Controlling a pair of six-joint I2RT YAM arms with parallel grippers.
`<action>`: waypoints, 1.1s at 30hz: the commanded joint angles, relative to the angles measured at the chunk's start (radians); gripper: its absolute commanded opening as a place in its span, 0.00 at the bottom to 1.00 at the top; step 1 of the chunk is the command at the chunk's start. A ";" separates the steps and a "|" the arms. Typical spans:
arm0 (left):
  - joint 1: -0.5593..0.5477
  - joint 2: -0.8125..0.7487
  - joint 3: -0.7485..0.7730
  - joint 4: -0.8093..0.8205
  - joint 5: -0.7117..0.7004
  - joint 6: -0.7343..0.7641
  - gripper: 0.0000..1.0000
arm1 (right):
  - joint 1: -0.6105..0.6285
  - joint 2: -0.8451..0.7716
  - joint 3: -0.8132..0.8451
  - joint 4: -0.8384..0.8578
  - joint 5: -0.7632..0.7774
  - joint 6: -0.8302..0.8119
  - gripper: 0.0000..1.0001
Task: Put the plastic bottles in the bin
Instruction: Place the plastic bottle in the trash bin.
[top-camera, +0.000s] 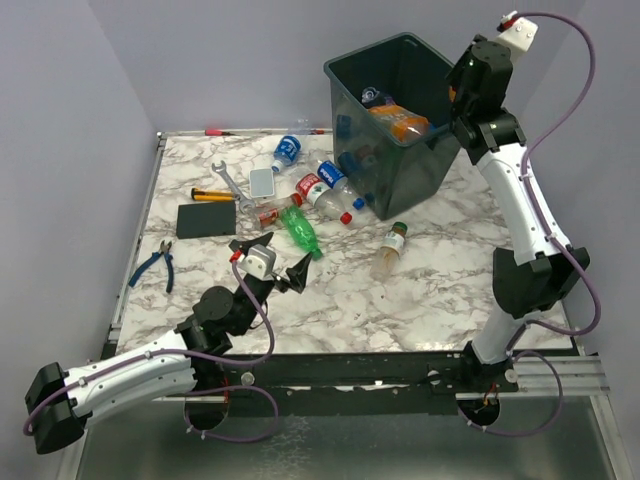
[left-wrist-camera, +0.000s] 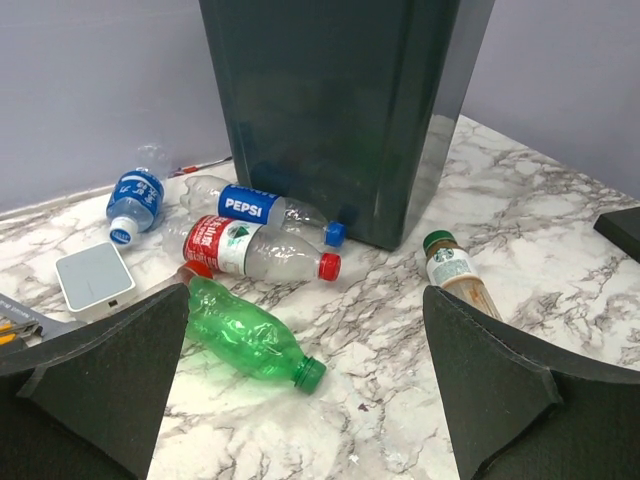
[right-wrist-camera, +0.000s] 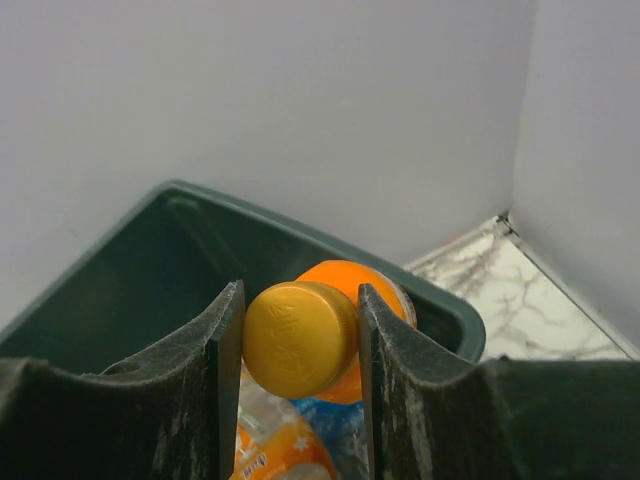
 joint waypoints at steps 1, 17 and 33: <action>-0.006 0.004 0.012 -0.012 -0.030 0.000 0.99 | -0.025 -0.040 -0.095 -0.059 -0.050 0.139 0.01; -0.008 0.032 0.016 -0.016 -0.021 0.009 0.99 | -0.061 -0.069 -0.141 -0.200 -0.165 0.283 0.59; -0.014 0.038 0.018 -0.024 -0.022 0.007 0.99 | -0.041 -0.305 -0.075 -0.167 -0.485 0.272 0.73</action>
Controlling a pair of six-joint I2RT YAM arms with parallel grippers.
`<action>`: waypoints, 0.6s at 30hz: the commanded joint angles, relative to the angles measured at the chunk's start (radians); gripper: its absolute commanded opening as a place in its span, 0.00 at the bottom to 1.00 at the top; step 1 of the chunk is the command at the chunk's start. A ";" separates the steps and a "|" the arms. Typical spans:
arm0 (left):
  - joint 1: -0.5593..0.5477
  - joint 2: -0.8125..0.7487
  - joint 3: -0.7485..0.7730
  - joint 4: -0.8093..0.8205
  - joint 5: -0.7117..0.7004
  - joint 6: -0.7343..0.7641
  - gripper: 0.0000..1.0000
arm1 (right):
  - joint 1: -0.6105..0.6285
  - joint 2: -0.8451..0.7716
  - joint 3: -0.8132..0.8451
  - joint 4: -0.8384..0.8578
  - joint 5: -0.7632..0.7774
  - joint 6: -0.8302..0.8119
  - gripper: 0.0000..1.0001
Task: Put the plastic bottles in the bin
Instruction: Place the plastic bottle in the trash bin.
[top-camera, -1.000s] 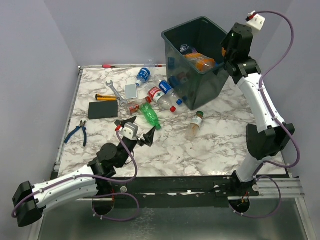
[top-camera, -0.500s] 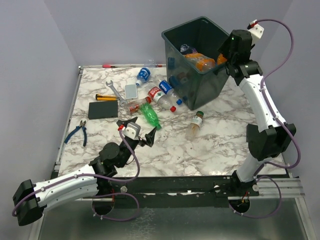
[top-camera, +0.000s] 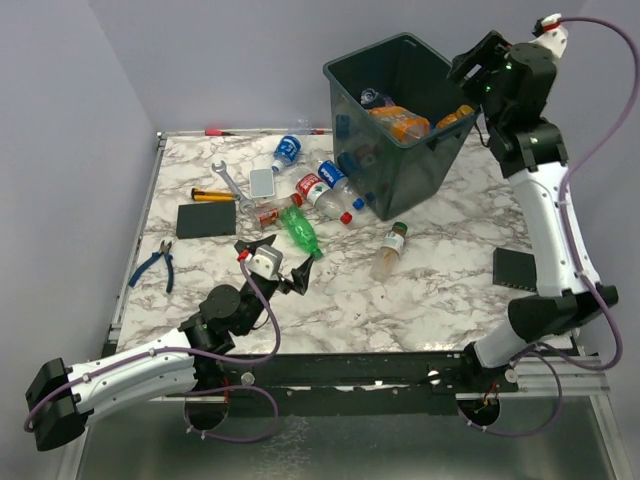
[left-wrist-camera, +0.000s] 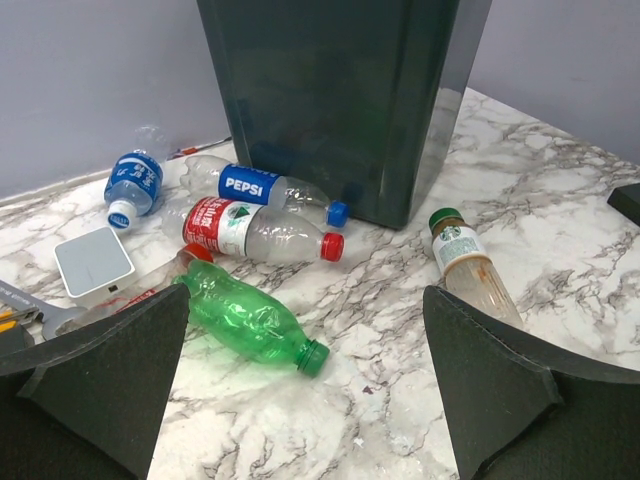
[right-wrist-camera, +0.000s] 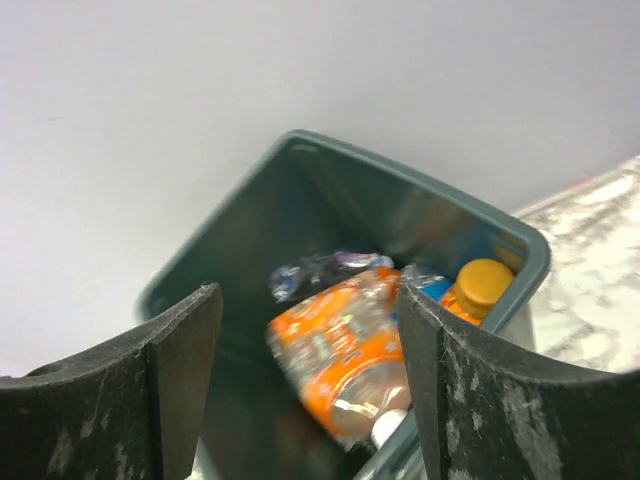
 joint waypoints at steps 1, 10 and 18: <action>-0.010 0.002 0.019 -0.012 -0.016 0.007 0.99 | 0.025 -0.235 -0.133 0.108 -0.304 -0.014 0.73; -0.023 -0.010 0.057 -0.096 -0.031 0.005 0.99 | 0.056 -0.802 -0.880 0.406 -0.866 0.241 0.72; -0.025 0.050 0.192 -0.282 -0.092 -0.089 0.99 | 0.056 -1.119 -1.236 0.142 -0.750 0.208 0.84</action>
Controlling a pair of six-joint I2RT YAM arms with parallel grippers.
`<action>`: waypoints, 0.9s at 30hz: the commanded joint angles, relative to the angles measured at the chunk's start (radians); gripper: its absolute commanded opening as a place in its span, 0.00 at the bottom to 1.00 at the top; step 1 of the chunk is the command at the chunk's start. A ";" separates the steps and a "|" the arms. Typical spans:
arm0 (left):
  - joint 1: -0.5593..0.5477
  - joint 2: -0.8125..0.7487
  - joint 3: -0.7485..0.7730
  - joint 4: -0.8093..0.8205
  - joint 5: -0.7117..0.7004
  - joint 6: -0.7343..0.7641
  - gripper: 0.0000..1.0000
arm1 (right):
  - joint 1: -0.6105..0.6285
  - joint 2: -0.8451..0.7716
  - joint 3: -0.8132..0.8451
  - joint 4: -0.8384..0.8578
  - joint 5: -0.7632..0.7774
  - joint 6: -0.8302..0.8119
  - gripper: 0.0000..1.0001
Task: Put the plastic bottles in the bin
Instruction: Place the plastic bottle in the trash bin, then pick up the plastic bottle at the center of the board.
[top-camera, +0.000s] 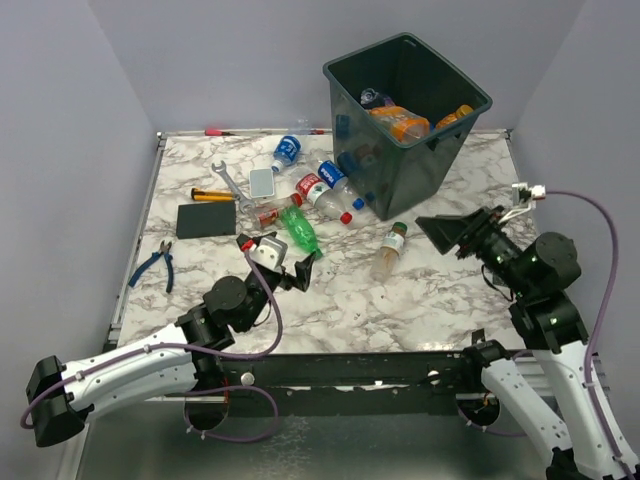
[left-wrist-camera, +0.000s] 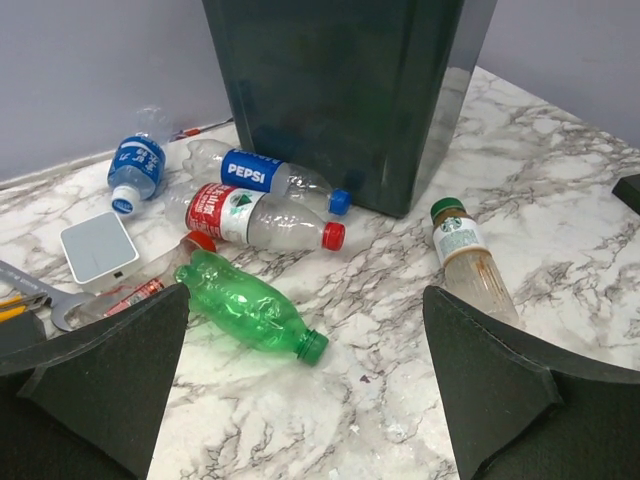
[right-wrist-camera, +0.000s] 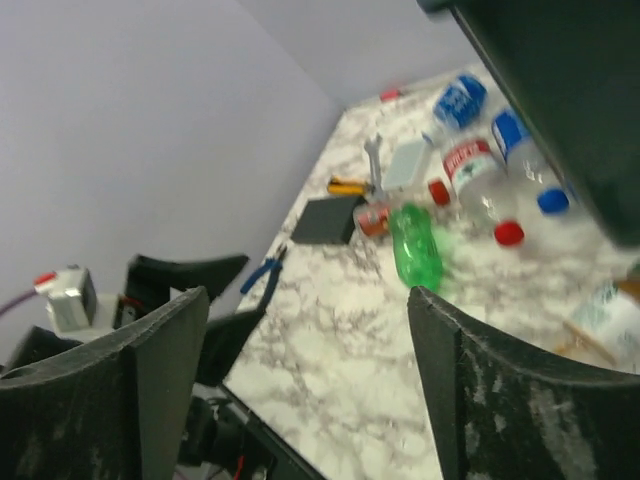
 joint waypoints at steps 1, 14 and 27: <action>-0.005 0.050 0.127 -0.170 -0.060 -0.074 0.99 | 0.000 -0.099 -0.139 -0.162 0.015 0.033 0.89; -0.007 0.158 0.140 -0.192 0.030 -0.076 0.99 | 0.001 -0.270 -0.509 -0.157 0.201 0.214 0.96; -0.020 0.156 0.085 -0.092 0.054 -0.064 0.99 | 0.000 -0.089 -0.596 0.082 0.118 0.143 1.00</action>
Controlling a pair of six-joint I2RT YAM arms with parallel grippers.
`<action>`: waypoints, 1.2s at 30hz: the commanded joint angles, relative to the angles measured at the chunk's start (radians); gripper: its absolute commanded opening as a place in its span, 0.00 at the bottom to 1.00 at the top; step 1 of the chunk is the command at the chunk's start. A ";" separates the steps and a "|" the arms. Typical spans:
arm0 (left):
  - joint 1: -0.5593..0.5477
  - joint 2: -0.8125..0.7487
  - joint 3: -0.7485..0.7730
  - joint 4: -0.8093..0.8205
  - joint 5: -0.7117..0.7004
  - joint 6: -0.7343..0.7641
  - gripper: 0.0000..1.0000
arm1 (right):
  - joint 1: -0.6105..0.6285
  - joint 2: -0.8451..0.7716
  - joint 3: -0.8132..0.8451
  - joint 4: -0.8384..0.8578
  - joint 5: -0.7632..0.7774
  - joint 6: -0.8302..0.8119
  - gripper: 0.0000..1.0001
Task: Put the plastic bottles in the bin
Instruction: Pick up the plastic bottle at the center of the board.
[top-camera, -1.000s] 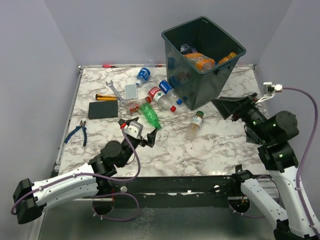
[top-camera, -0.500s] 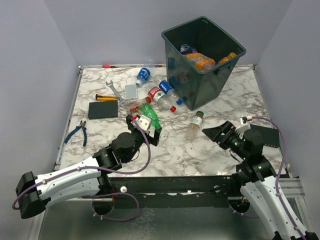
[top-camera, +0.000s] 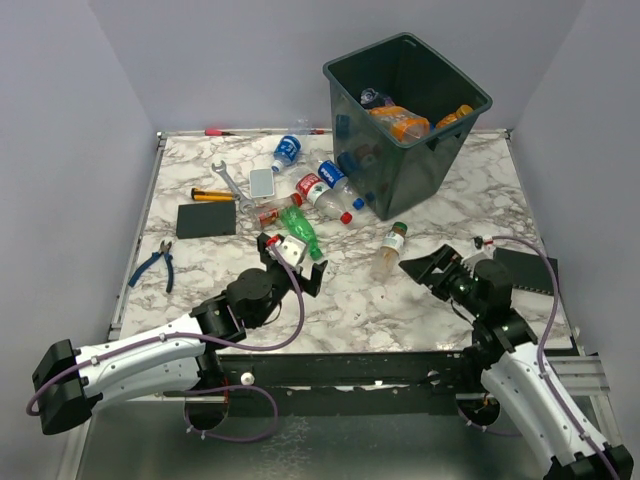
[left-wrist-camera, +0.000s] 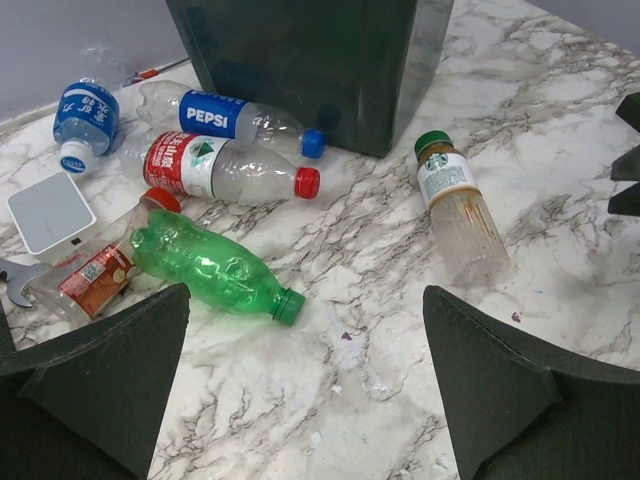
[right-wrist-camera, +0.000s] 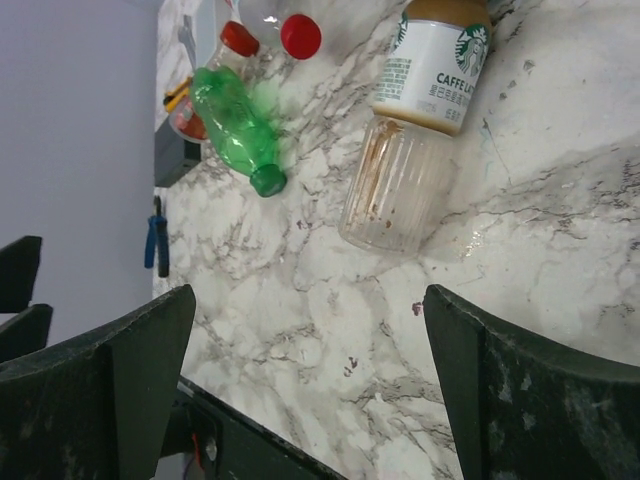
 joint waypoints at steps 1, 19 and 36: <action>-0.007 -0.010 -0.003 0.030 0.034 0.004 0.99 | 0.001 0.116 0.030 0.079 0.040 -0.071 1.00; -0.024 -0.143 -0.025 0.047 -0.133 0.078 0.99 | 0.001 0.791 0.269 0.218 0.233 -0.134 0.96; -0.039 -0.249 -0.068 0.098 -0.197 0.104 0.99 | 0.047 1.007 0.230 0.376 0.191 -0.090 0.88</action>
